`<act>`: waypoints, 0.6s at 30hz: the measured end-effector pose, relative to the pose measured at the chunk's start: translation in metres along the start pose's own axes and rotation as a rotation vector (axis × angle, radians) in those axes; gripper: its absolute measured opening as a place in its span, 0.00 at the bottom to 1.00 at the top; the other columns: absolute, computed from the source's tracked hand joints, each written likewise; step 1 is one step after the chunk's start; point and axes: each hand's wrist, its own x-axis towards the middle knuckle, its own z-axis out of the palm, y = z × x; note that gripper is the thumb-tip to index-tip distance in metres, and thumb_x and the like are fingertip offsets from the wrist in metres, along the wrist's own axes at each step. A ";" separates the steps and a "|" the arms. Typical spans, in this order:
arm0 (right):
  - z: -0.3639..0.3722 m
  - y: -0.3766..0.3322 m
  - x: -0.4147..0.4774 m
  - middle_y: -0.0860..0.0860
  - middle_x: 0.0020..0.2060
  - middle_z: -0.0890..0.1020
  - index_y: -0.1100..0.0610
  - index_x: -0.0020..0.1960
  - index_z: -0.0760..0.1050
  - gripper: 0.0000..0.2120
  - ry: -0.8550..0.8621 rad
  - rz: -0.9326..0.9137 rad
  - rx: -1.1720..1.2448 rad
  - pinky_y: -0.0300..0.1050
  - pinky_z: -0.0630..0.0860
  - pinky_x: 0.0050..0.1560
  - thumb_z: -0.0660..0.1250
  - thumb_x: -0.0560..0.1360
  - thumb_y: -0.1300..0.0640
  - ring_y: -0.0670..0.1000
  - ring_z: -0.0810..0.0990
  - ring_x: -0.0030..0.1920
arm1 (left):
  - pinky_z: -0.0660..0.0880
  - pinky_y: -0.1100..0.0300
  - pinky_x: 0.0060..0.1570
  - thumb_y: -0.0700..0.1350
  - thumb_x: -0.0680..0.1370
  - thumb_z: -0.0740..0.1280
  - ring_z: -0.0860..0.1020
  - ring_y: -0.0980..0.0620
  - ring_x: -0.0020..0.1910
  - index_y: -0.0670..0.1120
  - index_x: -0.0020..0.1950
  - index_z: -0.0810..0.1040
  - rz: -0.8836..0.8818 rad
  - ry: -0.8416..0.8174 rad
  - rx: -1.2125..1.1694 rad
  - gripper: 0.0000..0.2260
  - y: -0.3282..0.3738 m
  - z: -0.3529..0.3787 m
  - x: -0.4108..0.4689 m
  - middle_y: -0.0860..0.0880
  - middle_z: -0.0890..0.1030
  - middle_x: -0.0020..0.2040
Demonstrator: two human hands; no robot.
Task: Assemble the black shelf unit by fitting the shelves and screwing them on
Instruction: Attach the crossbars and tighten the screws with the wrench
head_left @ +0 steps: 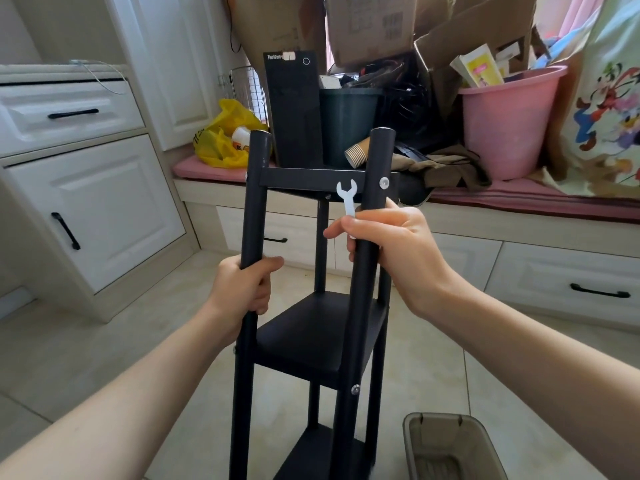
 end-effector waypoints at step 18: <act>-0.001 -0.011 0.003 0.46 0.41 0.84 0.53 0.46 0.87 0.08 -0.157 -0.003 -0.121 0.60 0.73 0.66 0.68 0.78 0.58 0.56 0.77 0.61 | 0.75 0.58 0.32 0.49 0.79 0.70 0.72 0.53 0.25 0.42 0.46 0.73 0.064 0.069 0.328 0.11 0.002 -0.010 0.010 0.50 0.73 0.30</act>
